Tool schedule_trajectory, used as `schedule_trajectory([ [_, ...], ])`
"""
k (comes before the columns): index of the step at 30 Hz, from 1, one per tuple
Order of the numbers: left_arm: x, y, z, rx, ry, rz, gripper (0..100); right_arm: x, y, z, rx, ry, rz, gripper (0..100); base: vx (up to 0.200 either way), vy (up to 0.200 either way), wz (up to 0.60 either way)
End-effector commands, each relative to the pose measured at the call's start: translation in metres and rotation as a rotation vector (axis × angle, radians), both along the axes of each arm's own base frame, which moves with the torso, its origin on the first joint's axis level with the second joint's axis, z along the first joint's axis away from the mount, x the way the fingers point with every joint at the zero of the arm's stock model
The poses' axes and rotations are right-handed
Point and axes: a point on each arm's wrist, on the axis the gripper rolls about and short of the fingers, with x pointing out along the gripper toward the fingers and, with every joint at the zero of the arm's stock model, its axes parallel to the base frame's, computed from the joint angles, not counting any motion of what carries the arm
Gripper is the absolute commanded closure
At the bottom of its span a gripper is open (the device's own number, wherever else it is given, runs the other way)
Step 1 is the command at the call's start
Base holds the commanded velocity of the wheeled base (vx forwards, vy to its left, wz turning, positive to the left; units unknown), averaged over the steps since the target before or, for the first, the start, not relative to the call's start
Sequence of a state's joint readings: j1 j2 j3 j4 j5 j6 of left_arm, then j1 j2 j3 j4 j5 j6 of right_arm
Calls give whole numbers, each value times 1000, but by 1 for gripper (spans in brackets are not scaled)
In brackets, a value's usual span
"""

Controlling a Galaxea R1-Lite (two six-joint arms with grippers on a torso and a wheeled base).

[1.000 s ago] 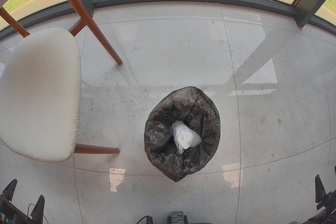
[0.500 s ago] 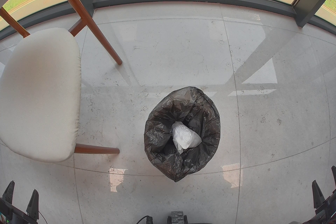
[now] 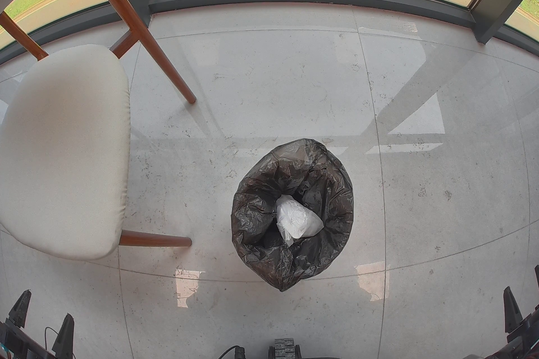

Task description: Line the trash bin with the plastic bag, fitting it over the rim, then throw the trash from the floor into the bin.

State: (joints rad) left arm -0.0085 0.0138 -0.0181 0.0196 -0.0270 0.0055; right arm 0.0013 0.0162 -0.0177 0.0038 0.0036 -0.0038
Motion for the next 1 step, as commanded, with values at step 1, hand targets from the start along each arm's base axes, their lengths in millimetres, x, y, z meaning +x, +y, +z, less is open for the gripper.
schedule_trajectory([
  [1, 0, 0, -4, -2, -1, 3, 0, 0, 0, -5, -2, 4, 0, 0, 0, 0, 0],
])
